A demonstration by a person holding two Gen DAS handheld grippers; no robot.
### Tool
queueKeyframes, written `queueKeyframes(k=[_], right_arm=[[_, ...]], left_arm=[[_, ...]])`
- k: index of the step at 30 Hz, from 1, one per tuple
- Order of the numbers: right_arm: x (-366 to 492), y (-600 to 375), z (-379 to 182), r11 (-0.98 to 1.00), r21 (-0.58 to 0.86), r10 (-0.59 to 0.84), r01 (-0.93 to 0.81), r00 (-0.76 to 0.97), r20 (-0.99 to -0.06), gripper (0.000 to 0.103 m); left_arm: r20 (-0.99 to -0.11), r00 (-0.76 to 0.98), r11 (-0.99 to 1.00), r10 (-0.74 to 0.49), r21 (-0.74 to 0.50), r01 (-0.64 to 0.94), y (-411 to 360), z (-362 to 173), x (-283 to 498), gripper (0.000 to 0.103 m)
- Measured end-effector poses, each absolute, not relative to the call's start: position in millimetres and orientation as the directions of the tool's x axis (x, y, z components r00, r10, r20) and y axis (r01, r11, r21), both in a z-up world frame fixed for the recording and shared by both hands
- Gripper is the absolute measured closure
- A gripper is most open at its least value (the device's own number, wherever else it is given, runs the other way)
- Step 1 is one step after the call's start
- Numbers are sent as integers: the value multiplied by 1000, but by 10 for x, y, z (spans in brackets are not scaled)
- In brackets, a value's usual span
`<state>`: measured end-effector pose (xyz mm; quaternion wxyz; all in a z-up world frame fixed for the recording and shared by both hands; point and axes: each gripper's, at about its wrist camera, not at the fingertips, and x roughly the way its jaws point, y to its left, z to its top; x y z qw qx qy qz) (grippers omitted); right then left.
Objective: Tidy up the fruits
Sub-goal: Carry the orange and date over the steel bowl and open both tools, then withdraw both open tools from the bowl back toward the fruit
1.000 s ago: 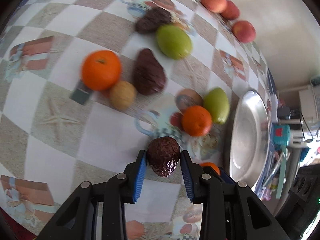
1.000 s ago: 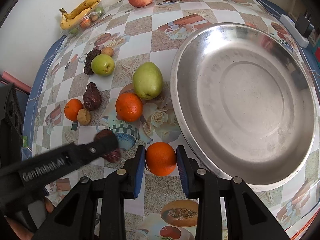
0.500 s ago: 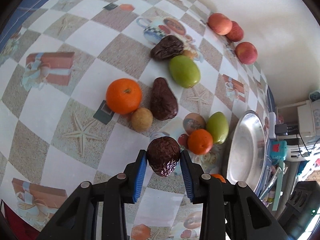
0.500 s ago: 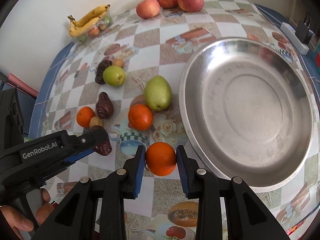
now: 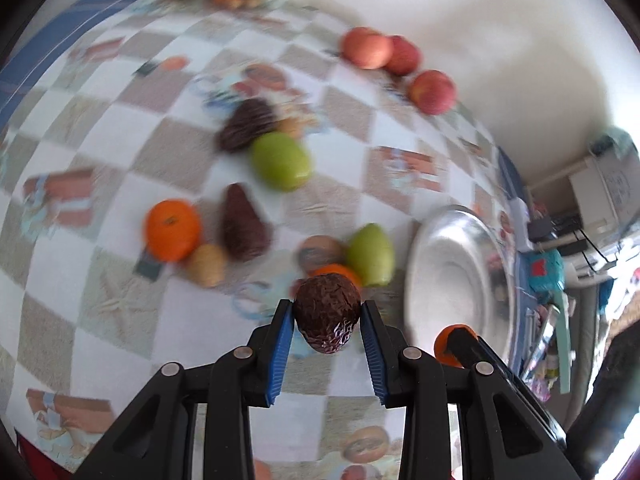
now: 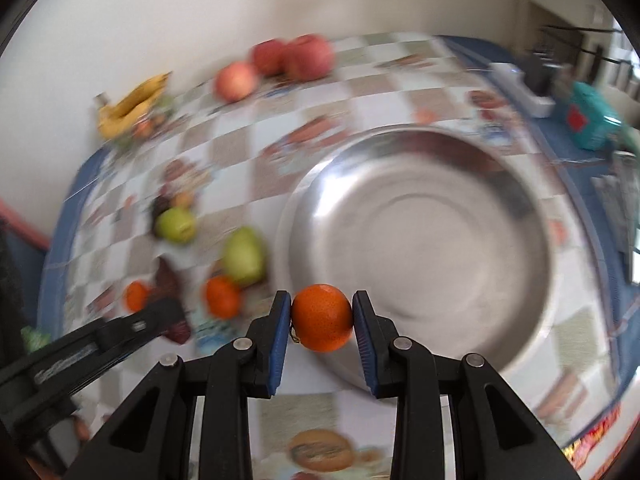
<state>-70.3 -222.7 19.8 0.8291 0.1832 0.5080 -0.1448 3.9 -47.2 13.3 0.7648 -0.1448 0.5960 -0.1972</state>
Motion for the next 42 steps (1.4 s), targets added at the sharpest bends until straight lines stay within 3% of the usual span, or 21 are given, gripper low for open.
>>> queueKeyframes(k=[8,17,21,22,26,29,37,42], right_arm=[[-849,-2717,137,804,179,-90,567,412,-907,70],[-874,-2823,118,788,174,-99,590,400,-911,69],[-887,-2835,116,780,166,-109,604,392,-913,62],[-889,-2838,114,779,165,-111,605,391,-914,57],[-894,-2833,111,781,158,-114,604,387,-915,56],[-888,-2824,109,785,145,-122,603,380,-917,48],[-853,-2758,108,811,89,-158,579,363,-918,20],[-794,-2628,111,851,60,-163,522,372,-914,19]], left_arm=[[-828,213,835,-519,-437,334,-1095,297,-65,67],[-825,201,819,-528,-432,379,-1344,266,-20,65],[-828,203,816,-523,-417,400,-1368,285,-59,51],[-828,205,817,-522,-418,397,-1356,284,-56,50],[-839,196,832,-507,-416,368,-1291,238,-30,47],[-853,202,849,-481,-396,350,-1236,205,-11,38],[-911,270,928,-312,-232,291,-1031,151,58,3],[-942,298,968,-154,-83,236,-859,125,84,0]])
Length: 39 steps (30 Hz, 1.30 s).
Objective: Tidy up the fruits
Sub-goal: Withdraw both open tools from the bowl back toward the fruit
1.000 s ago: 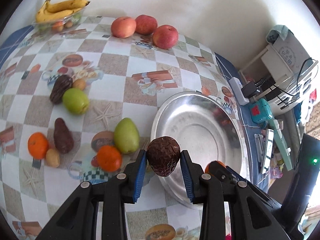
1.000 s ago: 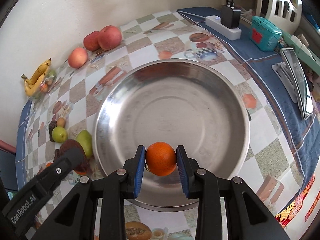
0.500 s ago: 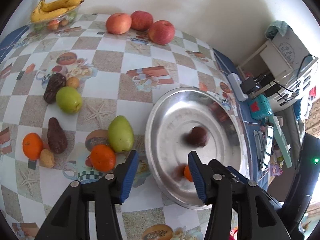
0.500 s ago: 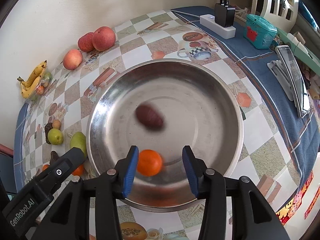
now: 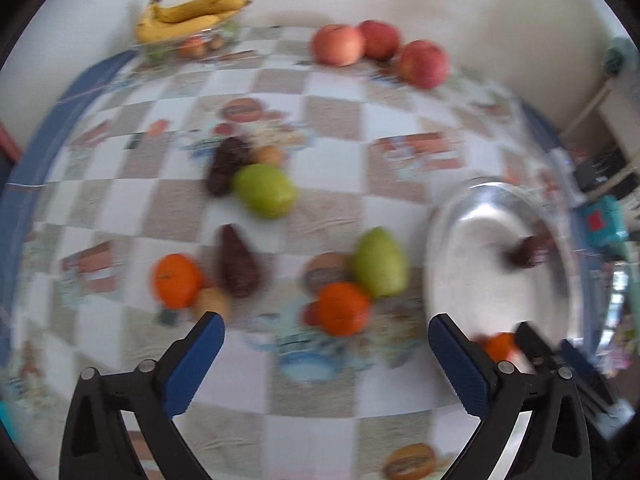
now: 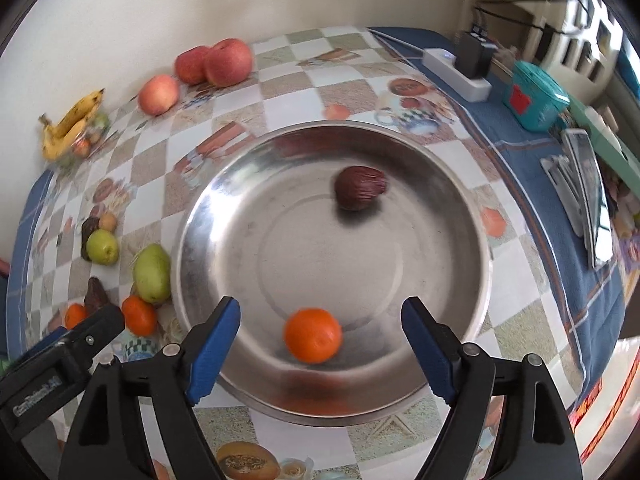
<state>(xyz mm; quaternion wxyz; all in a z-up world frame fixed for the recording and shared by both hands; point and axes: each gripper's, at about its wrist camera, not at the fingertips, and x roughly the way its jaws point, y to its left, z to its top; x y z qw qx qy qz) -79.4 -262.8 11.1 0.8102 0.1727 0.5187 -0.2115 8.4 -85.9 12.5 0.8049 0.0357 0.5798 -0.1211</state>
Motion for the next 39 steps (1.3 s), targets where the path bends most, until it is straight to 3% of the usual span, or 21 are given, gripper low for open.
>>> queueKeyframes(k=[3,4,5,7,15,24,39], right_arm=[[-760,-2529,126,880,61,-150,471,397,-906,19],[-745,-2502,131,886,55,-153,461,401,-903,15],[-732,-2467,140,892,42,-162,450,405,-900,5],[-715,-2423,147,899,22,-177,438,408,-896,1],[-622,-2298,128,906,88,-107,413,427,-898,1],[-348,-1670,152,961,124,-4,247,461,-888,1],[-175,-1370,91,973,124,21,192,464,-885,1]], left_arm=[[-940,336,976,-58,17,216,-741,135,88,0],[-940,337,979,-51,20,205,-684,144,101,0],[-940,337,981,-49,17,191,-621,156,117,0],[-937,345,986,-48,11,167,-515,187,152,0],[-936,349,999,-53,-48,23,0,261,373,0],[-930,367,989,-35,-84,-119,579,307,529,0],[-939,310,973,-148,-194,-124,662,157,595,0]])
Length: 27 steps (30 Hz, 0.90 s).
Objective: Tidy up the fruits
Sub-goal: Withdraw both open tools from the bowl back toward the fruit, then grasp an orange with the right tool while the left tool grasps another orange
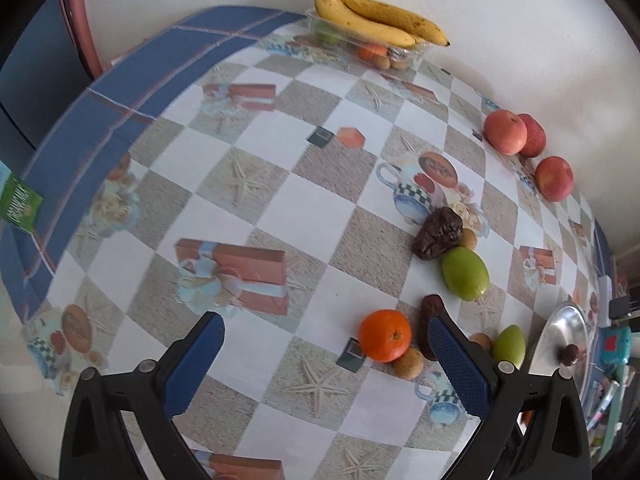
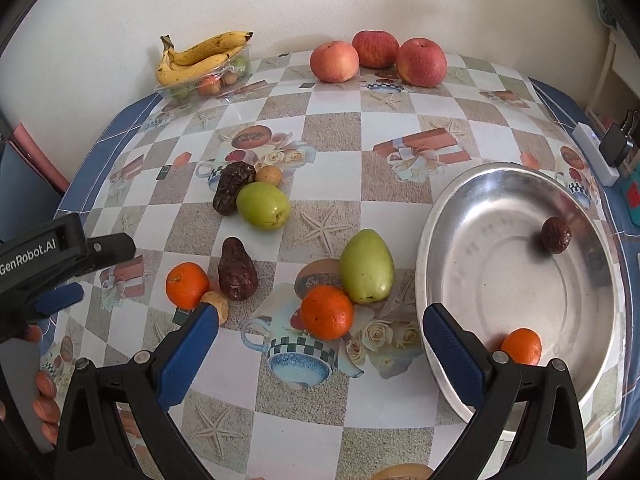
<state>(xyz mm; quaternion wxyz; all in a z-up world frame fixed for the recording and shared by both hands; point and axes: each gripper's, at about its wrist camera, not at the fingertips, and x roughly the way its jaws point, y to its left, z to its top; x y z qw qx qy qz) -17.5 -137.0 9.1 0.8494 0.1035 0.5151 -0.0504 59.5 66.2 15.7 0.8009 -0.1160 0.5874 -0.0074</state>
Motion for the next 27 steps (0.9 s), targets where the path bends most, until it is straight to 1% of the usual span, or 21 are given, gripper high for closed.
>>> queueKeyframes(k=[1,3,5,10,13,17,19,23,24,25,26,27], right_arm=[[-171,-1370,86,974,119,17,191,465,-885,2],[-168,-1363,72,976,113,15,185,462,-887,7],[-155,-1358,43,977,106,11,186,451,-892,20],[-124,-1377,-38,975,99,6,199,421,-907,23],[-108,-1376,-87,975,94,6,200,404,-915,30],[-78,-1366,-144,976,84,1,199,385,-923,31],[-70,-1364,-161,977,77,-4,200,377,-926,32],[-49,-1401,-210,973,79,-5,218,361,-933,33],[-45,-1412,-222,972,79,-5,221,356,-934,36],[-38,-1422,-235,971,79,-5,225,351,-936,44],[-33,-1429,-244,971,81,-3,227,349,-937,48],[-28,-1433,-247,969,92,7,227,350,-937,48]], left_arm=[[-940,303,970,-158,-205,-129,661,136,596,0],[-946,273,967,-175,-218,-135,643,65,600,0],[-952,247,968,-182,-218,-126,595,-6,600,0],[-960,184,964,-210,-235,-126,504,-165,604,2],[-958,169,958,-232,-255,-133,488,-217,608,4],[-956,157,952,-247,-269,-143,491,-257,614,5],[-954,151,950,-258,-279,-142,488,-267,610,10],[-950,138,944,-279,-297,-142,444,-308,619,14],[-949,137,942,-283,-302,-145,435,-320,627,15],[-949,136,941,-285,-304,-148,419,-334,646,15],[-949,134,940,-285,-304,-154,415,-348,653,15],[-950,131,940,-285,-304,-158,411,-362,659,16]])
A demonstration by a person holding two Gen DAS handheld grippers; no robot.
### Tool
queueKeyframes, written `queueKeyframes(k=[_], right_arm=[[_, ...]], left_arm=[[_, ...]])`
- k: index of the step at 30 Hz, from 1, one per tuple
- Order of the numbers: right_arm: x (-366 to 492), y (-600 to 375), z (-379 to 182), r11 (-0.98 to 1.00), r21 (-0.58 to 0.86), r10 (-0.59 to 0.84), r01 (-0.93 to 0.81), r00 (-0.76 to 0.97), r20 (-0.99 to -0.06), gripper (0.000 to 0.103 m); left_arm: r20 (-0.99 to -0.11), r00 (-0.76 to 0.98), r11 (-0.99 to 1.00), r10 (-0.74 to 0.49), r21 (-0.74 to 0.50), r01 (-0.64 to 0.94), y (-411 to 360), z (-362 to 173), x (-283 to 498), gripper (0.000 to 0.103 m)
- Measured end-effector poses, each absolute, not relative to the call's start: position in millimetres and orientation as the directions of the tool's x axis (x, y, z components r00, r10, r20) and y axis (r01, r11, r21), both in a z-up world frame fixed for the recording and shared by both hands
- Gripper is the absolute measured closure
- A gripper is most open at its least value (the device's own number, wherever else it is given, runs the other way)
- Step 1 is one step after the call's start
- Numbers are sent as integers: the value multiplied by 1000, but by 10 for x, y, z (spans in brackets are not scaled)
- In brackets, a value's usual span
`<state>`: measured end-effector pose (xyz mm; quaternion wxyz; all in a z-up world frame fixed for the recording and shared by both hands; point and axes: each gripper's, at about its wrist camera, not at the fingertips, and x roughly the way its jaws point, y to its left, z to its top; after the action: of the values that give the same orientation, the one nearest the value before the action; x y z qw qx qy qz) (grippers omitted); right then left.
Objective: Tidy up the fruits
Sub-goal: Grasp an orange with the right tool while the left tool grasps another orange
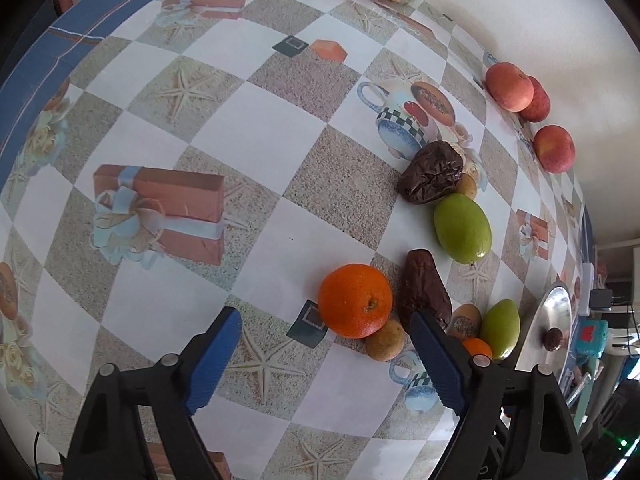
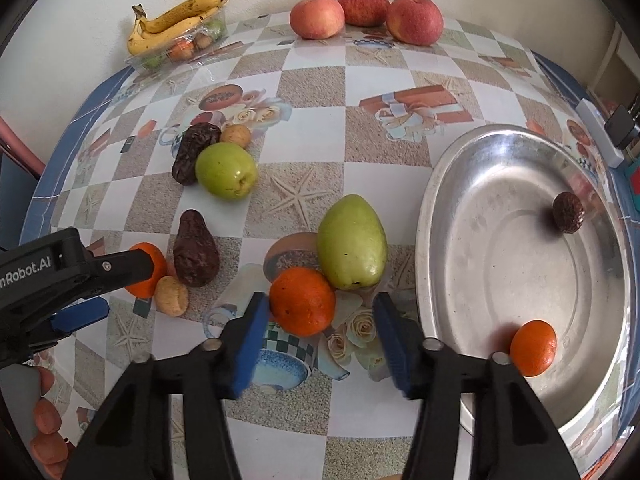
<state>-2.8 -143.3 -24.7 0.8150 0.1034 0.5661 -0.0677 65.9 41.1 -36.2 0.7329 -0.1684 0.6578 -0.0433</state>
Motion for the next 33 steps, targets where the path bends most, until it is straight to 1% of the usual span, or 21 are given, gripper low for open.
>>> queueKeyframes(k=[1,2,3,5,7,8,10,14,23,33], right_arm=[[-21,-1431,-249,969,92,8,227,348,-937,49],[-15,-1422,-247,971,90,7,222,349,-937,51],[-10,-1411,-245,972,93,12,217,350,-937,53],[5,-1390,-241,973,102,22,209,353,-935,61],[16,-1370,-238,974,103,25,202,354,-935,64],[25,-1361,-240,974,107,30,199,353,-935,67],[30,-1349,-237,975,106,31,195,353,-935,68],[32,-1364,-234,973,115,38,199,352,-935,68],[2,-1372,-192,973,119,41,200,356,-933,68],[-50,-1388,-188,972,132,52,196,364,-930,68]], left_arm=[[-949,128,939,-287,-305,-161,414,-374,663,18],[-948,126,936,-293,-311,-165,411,-391,666,21],[-947,123,934,-298,-316,-167,409,-409,673,25],[-946,130,935,-298,-317,-160,396,-402,684,28],[-937,130,927,-324,-342,-153,376,-402,692,45],[-931,129,920,-342,-360,-154,370,-410,692,49],[-919,123,908,-375,-391,-153,356,-419,698,63],[-921,129,913,-367,-384,-139,300,-408,696,64],[-925,156,909,-347,-372,-188,461,-370,698,64],[-925,181,906,-335,-369,-205,564,-284,634,64]])
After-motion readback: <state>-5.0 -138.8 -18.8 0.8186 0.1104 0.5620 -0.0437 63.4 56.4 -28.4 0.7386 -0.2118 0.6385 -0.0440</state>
